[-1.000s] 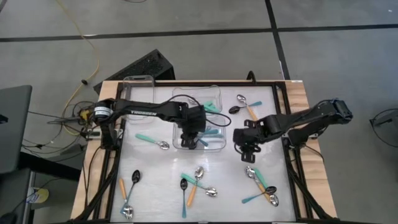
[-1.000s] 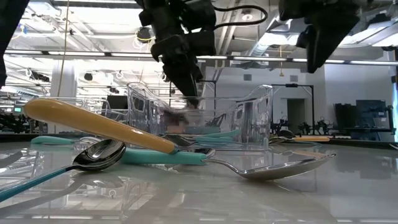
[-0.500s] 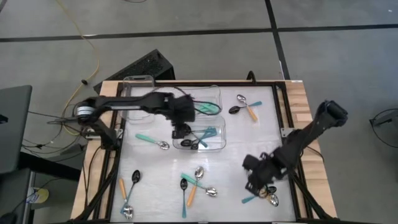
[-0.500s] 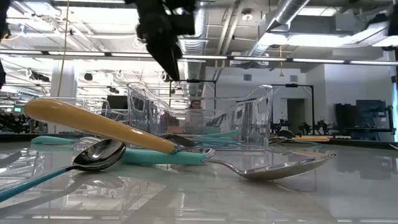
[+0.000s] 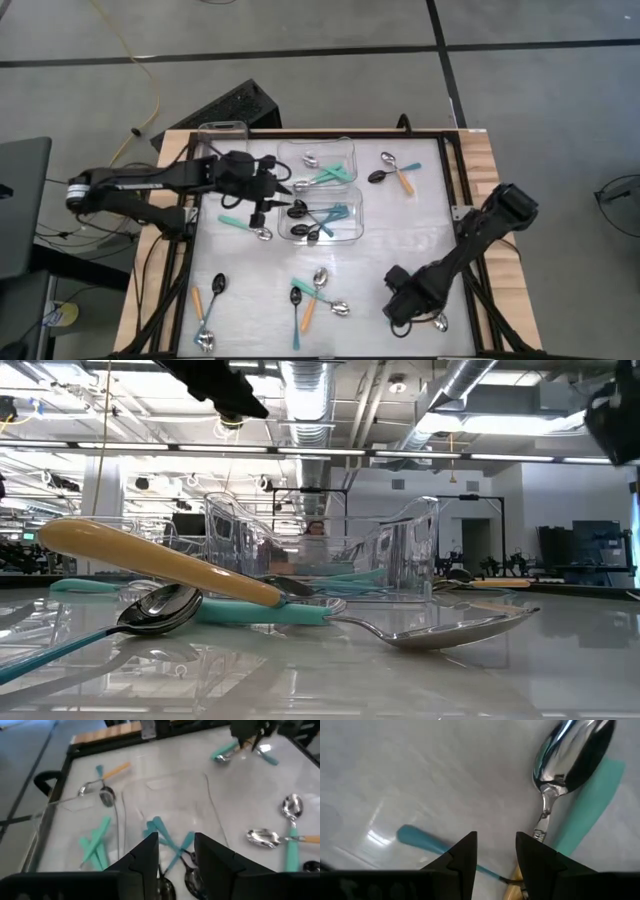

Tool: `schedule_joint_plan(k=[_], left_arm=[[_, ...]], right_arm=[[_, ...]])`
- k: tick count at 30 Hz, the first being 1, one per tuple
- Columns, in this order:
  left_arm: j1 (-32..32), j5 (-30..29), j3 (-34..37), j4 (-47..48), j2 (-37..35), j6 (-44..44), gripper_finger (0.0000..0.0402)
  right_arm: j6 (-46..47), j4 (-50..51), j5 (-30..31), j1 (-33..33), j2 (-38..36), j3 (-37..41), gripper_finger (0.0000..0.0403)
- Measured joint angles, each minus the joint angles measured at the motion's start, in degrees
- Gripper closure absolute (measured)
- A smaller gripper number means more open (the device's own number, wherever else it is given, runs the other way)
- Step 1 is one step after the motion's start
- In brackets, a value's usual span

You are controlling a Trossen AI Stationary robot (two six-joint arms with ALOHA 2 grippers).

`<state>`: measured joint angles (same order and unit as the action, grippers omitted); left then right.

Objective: Sort silverware by color (type)
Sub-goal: Put the yellow spoon into the top left transparent bin

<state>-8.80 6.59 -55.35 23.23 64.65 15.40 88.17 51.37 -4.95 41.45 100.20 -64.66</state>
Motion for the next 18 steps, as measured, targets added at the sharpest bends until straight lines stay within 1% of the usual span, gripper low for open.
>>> schedule_joint_plan(k=[3,7,11,15,18], left_arm=[[0.0,0.5,0.1,-0.5,-1.0,0.0,0.029],[0.0,0.7,0.1,-1.7,-0.9,0.0,0.029],[0.0,0.6,0.1,-2.1,0.1,0.0,0.029],[0.0,0.7,0.1,-2.6,1.1,0.1,0.029],[0.0,0.7,0.1,-3.2,1.7,2.0,0.029]], right_arm=[[0.0,0.3,-1.6,-0.2,2.3,0.0,0.0245],[0.0,0.0,-2.8,0.2,3.1,0.0,0.0245],[0.2,0.4,-2.7,0.6,1.9,0.0,0.0245],[1.2,3.8,-2.6,0.6,0.3,-0.1,0.0245],[1.7,5.1,-1.8,0.6,-0.2,-0.1,0.0245]])
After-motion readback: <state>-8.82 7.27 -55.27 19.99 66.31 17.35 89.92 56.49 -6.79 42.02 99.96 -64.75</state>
